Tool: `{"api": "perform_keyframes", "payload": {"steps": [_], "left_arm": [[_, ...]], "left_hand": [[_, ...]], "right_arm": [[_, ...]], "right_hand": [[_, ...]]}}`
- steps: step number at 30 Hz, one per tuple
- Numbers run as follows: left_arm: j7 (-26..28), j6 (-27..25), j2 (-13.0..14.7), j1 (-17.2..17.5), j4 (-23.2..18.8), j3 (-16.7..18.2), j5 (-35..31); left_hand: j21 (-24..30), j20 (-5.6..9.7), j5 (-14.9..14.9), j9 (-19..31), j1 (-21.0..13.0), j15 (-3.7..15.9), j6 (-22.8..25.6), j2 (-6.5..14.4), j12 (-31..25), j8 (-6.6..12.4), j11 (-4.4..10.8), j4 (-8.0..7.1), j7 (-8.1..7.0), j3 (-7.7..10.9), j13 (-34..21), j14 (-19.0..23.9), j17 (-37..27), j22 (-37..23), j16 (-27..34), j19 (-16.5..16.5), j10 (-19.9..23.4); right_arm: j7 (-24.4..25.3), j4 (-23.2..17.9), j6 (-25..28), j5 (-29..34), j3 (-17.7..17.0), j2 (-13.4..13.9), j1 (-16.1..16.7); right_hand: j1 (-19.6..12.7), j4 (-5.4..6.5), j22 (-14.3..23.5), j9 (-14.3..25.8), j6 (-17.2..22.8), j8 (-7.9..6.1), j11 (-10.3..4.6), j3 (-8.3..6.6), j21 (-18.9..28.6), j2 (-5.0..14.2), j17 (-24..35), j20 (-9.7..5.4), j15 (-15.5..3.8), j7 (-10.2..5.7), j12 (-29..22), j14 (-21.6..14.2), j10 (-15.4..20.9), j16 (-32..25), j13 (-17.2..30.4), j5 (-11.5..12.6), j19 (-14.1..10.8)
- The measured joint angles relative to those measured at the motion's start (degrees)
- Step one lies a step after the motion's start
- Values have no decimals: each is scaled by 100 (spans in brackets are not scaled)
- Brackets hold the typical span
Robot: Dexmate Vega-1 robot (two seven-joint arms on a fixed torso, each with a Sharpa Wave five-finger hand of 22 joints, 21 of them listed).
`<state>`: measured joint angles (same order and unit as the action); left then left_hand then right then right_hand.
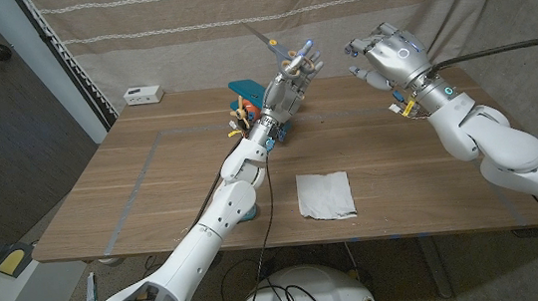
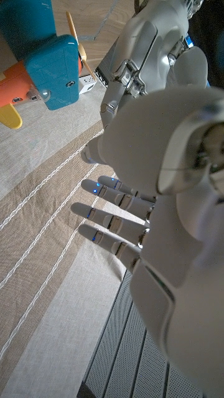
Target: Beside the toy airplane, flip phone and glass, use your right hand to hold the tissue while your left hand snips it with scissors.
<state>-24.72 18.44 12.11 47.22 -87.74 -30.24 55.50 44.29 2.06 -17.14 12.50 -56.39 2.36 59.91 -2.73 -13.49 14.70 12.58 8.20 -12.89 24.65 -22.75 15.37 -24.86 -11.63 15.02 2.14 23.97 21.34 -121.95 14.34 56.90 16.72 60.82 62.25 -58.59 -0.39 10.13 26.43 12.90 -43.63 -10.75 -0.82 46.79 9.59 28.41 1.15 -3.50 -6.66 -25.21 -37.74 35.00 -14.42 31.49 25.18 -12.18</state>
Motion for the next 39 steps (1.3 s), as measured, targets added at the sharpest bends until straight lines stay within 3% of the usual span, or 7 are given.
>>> {"api": "perform_keyframes", "payload": {"steps": [8, 12, 15, 18, 21, 26, 39], "left_arm": [[-212, -91, 7, -34, 65, 16, 130], [-420, -151, 7, -61, 117, 19, 206], [-471, -154, 6, -75, 147, 20, 191], [-477, -147, 6, -79, 161, 20, 143], [-474, -123, 7, -79, 166, 15, 100], [-393, -39, 19, -79, 167, -3, -48], [-233, 99, 39, -73, 153, -36, -248]], "left_hand": [[24, 0, 305, 70, -435, 0, 82, 441, 0, 122, 0, 9, 10, 347, 0, 0, -26, 0, -21, 0, 0], [23, 0, 487, 12, -429, -2, 69, 514, 0, 65, 0, -16, 10, 421, -26, 27, -53, 5, -21, 0, 4], [24, 0, 586, -49, -223, -2, -138, 682, -52, -13, -1, -18, 7, 423, -52, 195, -53, 18, -21, 0, 295], [24, -1, 592, -54, 48, 2, -204, 579, -167, -15, -2, -61, 17, 479, -100, 333, -38, 43, -21, 1, 665], [23, 0, 592, -80, 355, 10, -202, 328, -201, -15, -7, -122, 16, 410, -124, 419, -12, 45, -21, 62, 941], [-18, 0, 519, -105, 793, 9, -263, 25, -114, -74, -6, -222, 18, 238, -121, 419, -10, 45, -50, 62, 946], [-44, 0, 435, -106, 858, 9, -261, 5, -45, -105, 0, -283, 20, 240, -119, 419, 0, 28, -66, 62, 820]], "right_arm": [[-3, -8, 4, 27, 16, -30, -4], [-9, -28, 27, 46, 21, -57, -2], [-20, -43, 51, 63, 21, -62, 11], [-25, -59, 84, 81, 20, -62, 36], [-26, -65, 113, 94, 12, -62, 56], [-26, -82, 161, 118, -12, -62, 89], [-26, -112, 232, 178, -40, -67, 122]], "right_hand": [[0, -5, 0, 0, 1, 1, -31, -5, -32, 0, 0, 0, 0, -1, -1, 0, 31, 0, -3, 0, 0], [0, -17, 0, 0, 20, 1, -31, -17, -43, 0, 1, -1, 0, -21, -1, 0, 31, 0, 0, 0, 0], [0, -17, 0, 0, 20, 1, -31, -17, -43, 0, 1, -1, 0, -21, -1, 0, 31, -22, -1, 0, 0], [0, -17, 1, 0, 20, 1, -31, -17, -43, 0, 1, -1, 0, -21, -1, 0, 31, -22, -9, 0, 0], [1, -17, 1, 0, 20, 1, -31, -17, -43, 1, 1, -1, 0, -20, -1, 0, 31, -22, -4, 0, 0], [46, -17, 1, 0, 20, 1, -31, -17, -87, 1, 1, -1, 0, -20, -1, 0, 31, -22, -9, 0, 0], [45, -32, 1, 29, 20, 0, -31, -32, -133, 0, 2, 23, -29, -20, 23, 33, 31, -22, -1, 0, 24]]}}
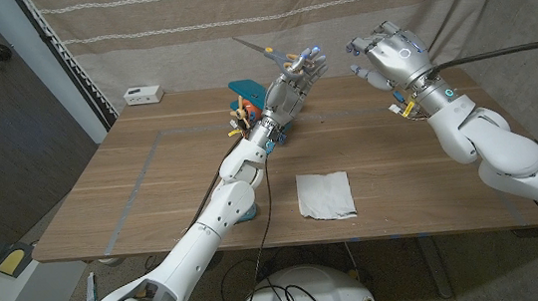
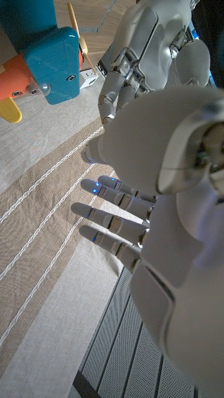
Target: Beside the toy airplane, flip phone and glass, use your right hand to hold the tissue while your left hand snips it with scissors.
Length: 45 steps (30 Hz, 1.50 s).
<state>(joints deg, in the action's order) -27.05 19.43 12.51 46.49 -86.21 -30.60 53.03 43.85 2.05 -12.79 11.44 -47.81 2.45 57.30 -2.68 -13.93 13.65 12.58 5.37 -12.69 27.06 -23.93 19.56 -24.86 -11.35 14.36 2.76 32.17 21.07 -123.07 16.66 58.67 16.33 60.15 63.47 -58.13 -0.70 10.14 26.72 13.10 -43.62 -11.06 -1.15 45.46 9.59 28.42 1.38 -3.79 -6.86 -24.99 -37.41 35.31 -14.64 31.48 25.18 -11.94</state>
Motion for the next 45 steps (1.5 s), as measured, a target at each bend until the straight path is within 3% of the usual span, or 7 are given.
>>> {"api": "perform_keyframes", "payload": {"steps": [9, 17, 22, 34, 38, 42, 45], "left_arm": [[69, 19, 6, 33, -55, -1, 6], [97, -44, 7, 72, -109, 10, 122], [136, -110, 7, 98, -139, 14, 176], [198, -181, 0, 132, -172, 14, 215], [201, -224, -3, 141, -174, 12, 247], [200, -248, -5, 146, -174, 12, 268], [197, -257, -6, 149, -175, 10, 275]], "left_hand": [[-36, 0, -38, 1, -94, 2, 77, 93, -131, 1, 5, 89, 6, 124, -130, 85, -8, 16, 0, 0, 326], [-121, 0, -87, 1, -208, 12, 302, 67, -644, 57, -25, 211, 7, 278, -671, 426, -147, 16, 28, 62, 908], [-149, 9, -88, 10, -246, 22, 352, 30, -1004, 63, -70, 246, -21, 317, -1065, 660, -273, 0, 73, 77, 996], [-78, 0, -87, 186, -533, 92, 691, -90, -2644, 293, -81, 269, 48, 430, -3405, 1717, -1436, -178, 500, 349, 1003], [-59, 0, -87, 210, -623, 99, 750, -91, -2790, 386, -80, 292, 61, 235, -3706, 1786, -1987, -212, 834, 348, 957], [80, 22, -87, 335, -754, 113, 802, -20, -2820, 471, -74, 242, 39, -205, -3970, 1771, -3097, -321, 1598, 393, 951], [275, 9, -89, 393, -767, 113, 812, -7, -2887, 505, -174, 217, 29, -445, -4318, 1771, -3931, -510, 2190, 483, 1051]], "right_arm": [[-5, 0, -5, 1, 0, -5, -11], [-21, -14, -7, 4, 0, -9, -12], [-32, -22, -7, 6, 0, -10, -4], [-40, -37, -3, 6, -16, -10, 22], [-52, -52, 5, 9, -18, -11, 35], [-66, -65, 17, 16, -21, -13, 47], [-75, -75, 32, 23, -24, -13, 58]], "right_hand": [[0, 0, 0, -14, 0, 0, 0, 0, 0, 0, -29, -2, 30, 0, 0, 30, 0, 0, -9, 0, -2], [0, 0, 0, -17, 0, 0, 0, 0, -44, 0, -29, 19, 29, 0, 0, 30, 0, 0, 0, 0, -23], [-1, 0, 0, -17, 0, 41, 0, 0, -43, 0, -29, 18, 29, 0, 0, 30, 0, 0, 0, 0, -23], [23, 1, 0, 0, 0, 41, 0, 0, -76, 23, -28, 18, 29, 0, 21, 29, 0, 0, -1, 0, -23], [23, 1, 1, 0, 22, 41, 0, 1, -76, 23, -28, 17, 29, 22, 21, 29, 0, 0, -1, 0, -23], [47, 1, 1, -1, 31, 41, 0, 1, -97, -1, -28, 17, 29, 31, 20, 29, 0, 0, -1, 0, -24], [62, 1, 1, -1, 31, 44, 0, 1, -97, -15, -28, 17, 29, 31, 20, 29, 0, 0, -1, 0, -24]]}}
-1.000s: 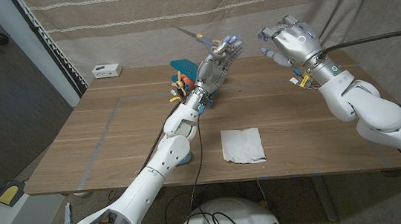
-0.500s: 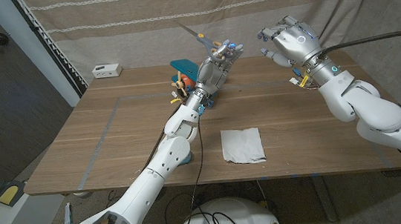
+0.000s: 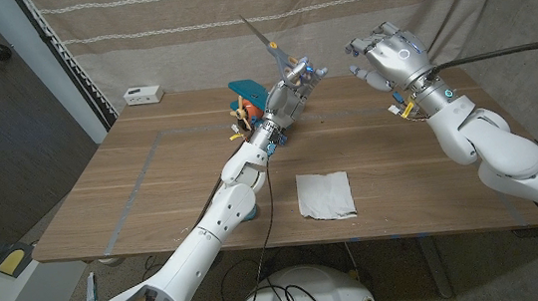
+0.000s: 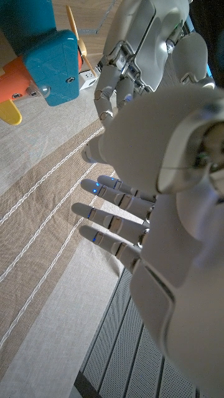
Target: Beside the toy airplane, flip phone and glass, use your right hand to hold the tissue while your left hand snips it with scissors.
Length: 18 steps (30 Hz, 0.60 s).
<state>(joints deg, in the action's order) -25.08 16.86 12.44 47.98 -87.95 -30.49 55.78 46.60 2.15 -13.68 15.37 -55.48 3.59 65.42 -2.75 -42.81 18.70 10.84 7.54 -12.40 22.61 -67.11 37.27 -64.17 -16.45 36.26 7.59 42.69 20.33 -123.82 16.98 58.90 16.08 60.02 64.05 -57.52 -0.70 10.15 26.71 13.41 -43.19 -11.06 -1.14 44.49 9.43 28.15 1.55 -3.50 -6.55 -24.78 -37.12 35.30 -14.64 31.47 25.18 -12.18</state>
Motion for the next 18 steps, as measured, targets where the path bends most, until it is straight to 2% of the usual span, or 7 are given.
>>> {"api": "perform_keyframes", "payload": {"steps": [3, 6, 11, 13, 15, 17, 18], "left_arm": [[-6, -11, -1, 3, 0, -1, 6], [-13, -16, -2, 6, 0, 0, 9], [-37, -17, -10, 9, 17, -1, 19], [-56, -17, -15, 9, 28, -2, 23], [-70, -18, -19, 10, 40, -2, 25], [-90, -18, -21, 9, 48, -3, 32], [-107, -18, -23, 10, 55, -3, 40]], "left_hand": [[206, 12, -56, 9, -121, 1, 29, 1, -25, 0, -143, 1, 11, -146, -256, 130, -486, -211, 493, 116, 143], [460, 11, -82, -18, -168, 10, 108, 12, -25, -1, -240, -13, 17, -237, -362, 195, -618, -484, 953, 217, 240], [938, -3, -162, -75, -203, 10, 194, -10, -90, -76, -278, -68, -9, -308, -388, 195, -654, -1089, 1760, 363, 278], [1112, 10, -223, -77, -210, 21, 215, -17, -98, -139, -277, -75, -30, -313, -389, 250, -664, -1357, 2220, 485, 277], [1224, 9, -277, -77, -206, 10, 225, -21, -343, -200, -252, -151, -41, -237, -393, 277, -676, -1595, 2758, 581, 252], [1233, 22, -311, -77, -145, 10, 254, -110, -383, -201, -236, -225, -70, -163, -378, 277, -666, -1659, 3077, 592, 236], [1205, 22, -311, -74, -119, 10, 265, -134, -636, -208, -236, -243, -81, -145, -369, 277, -663, -1655, 3150, 592, 235]], "right_arm": [[-10, -11, 6, 7, -6, 0, 13], [-16, -19, 12, 13, -9, 0, 24], [-26, -30, 18, 21, -11, 0, 37], [-29, -38, 19, 23, -13, 0, 45], [-33, -43, 20, 24, -14, 0, 49], [-34, -48, 20, 25, -16, 0, 53], [-35, -51, 20, 25, -19, 1, 56]], "right_hand": [[0, 0, 0, 0, 0, 20, 0, 0, 0, 0, 0, -34, 0, 0, 0, 0, 0, 0, 0, 0, -34], [0, 0, 0, 0, 0, 20, 0, 0, -21, 0, 0, -33, 0, 0, 0, 0, 0, 0, 0, 0, -33], [-1, 0, 0, 0, 0, 20, 0, 0, -21, 0, 0, -33, 0, 0, 0, 0, 0, -22, -1, 0, -33], [-1, 0, 0, 0, 0, 20, 0, 0, -21, 0, 0, -33, 0, 0, 0, 0, 0, -22, 0, 0, -33], [-1, 0, 0, 0, 0, 20, 0, 0, -21, 0, -5, -33, 0, 0, 0, 0, 0, -22, -1, 0, -33], [-1, 0, 0, 0, 0, 20, 0, 0, -43, 0, -25, -33, 0, 0, 0, 0, 0, -22, -1, 0, -33], [-1, 0, 0, 0, 0, 20, 0, 0, -43, 0, -27, -33, 0, 0, 0, 0, 0, -22, -1, 0, -33]]}}
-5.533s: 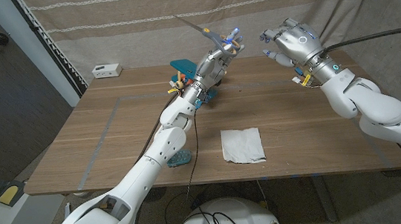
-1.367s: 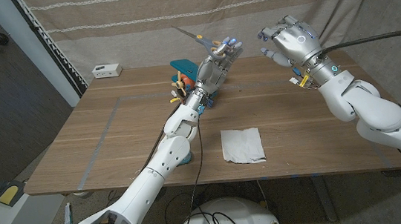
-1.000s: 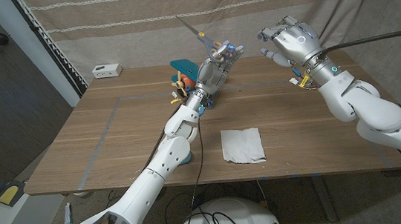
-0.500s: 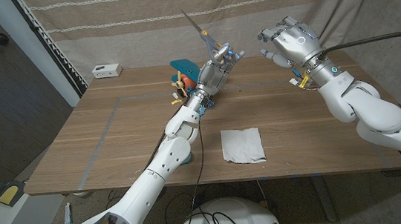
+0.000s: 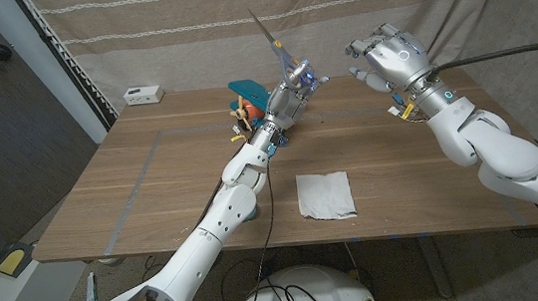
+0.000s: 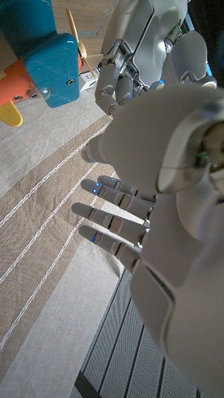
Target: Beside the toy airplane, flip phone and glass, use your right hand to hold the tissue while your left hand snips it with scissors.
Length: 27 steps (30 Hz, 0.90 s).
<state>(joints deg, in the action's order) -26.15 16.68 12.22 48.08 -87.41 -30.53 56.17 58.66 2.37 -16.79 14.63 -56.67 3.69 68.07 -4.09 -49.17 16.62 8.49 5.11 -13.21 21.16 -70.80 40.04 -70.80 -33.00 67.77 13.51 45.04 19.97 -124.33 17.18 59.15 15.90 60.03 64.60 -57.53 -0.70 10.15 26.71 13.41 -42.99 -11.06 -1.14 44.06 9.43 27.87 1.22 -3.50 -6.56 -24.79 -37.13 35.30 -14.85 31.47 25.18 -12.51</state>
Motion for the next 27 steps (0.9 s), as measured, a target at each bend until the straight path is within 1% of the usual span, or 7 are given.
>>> {"api": "perform_keyframes", "payload": {"steps": [3, 7, 13, 17, 19, 24, 27], "left_arm": [[-15, -8, 0, -1, 9, -2, 11], [-55, -64, 3, -2, 11, -3, 51], [-125, -198, 40, -6, 26, -6, 129], [-157, -294, 69, -7, 41, -7, 181], [-165, -326, 87, -5, 47, -7, 197], [-191, -481, 124, 22, 57, -7, 268], [-188, -534, 143, 40, 64, -5, 275]], "left_hand": [[-61, 0, -13, -16, 52, 0, 10, -49, -190, -35, 0, -23, -10, 23, 0, 0, 0, 54, 110, 0, -1], [-82, 0, -39, -54, 113, -1, 11, -32, -304, -47, 8, -46, -11, 46, 0, -43, 0, 71, 175, 0, -9], [-126, 0, -51, -81, 137, 5, -23, -9, -311, -54, 8, -49, 23, 98, -2, -49, 11, 109, 215, 0, -10], [-188, 0, -67, -65, 198, 4, -24, -29, -316, -54, 8, -70, 24, 123, 0, -110, 27, 186, 219, -1, -10], [-209, 0, -67, -64, 203, 9, -25, -34, -317, -55, 8, -91, 24, 143, 0, -115, 26, 199, 219, -1, -10], [-253, 0, -67, -64, 218, -10, -25, -49, -410, -58, 8, -91, 24, 143, -1, -142, 38, 245, 219, -1, -10], [-253, 0, -106, -64, 244, -17, 13, -77, -422, -58, 8, -74, 55, 160, -1, -203, 88, 248, 190, -1, -10]], "right_arm": [[-3, -2, 0, 1, -3, 0, 3], [-9, -14, 0, 2, -13, 1, 13], [-11, -26, 0, 2, -32, 4, 25], [-16, -30, -3, 0, -44, 9, 30], [-18, -31, -11, -5, -48, 10, 31], [-20, -30, -47, -28, -56, 13, 25], [-21, -15, -68, -40, -56, 13, 7]], "right_hand": [[30, 0, 0, 0, 0, 0, 0, 0, 0, -30, 2, 1, 0, 0, 0, 0, 0, 0, 0, 0, -1], [60, 0, 0, 0, 0, 0, 0, 0, 0, 0, 17, 21, 0, 0, 0, 0, 0, 0, 0, 0, -21], [90, 0, 0, -1, 0, 22, 0, 0, -22, -30, 0, 1, 0, 0, 0, 0, 0, 0, 0, 0, -40], [115, 0, 0, -1, 0, 22, 0, 0, -22, -6, 0, 1, 0, 0, 0, 0, 0, 0, 0, 0, -40], [136, 0, 0, -1, 0, 22, 0, 0, -34, -29, 0, 1, 0, 0, 0, 0, 0, 0, 0, 0, -40], [144, 24, 0, -1, 0, 22, 0, 25, -43, -38, 0, 1, 0, 0, 0, 0, 0, 0, 0, 0, -40], [165, 24, 0, -1, 0, 22, 0, 25, -43, -17, 1, 1, 0, 0, 0, 0, 0, 0, 0, 0, -40]]}}
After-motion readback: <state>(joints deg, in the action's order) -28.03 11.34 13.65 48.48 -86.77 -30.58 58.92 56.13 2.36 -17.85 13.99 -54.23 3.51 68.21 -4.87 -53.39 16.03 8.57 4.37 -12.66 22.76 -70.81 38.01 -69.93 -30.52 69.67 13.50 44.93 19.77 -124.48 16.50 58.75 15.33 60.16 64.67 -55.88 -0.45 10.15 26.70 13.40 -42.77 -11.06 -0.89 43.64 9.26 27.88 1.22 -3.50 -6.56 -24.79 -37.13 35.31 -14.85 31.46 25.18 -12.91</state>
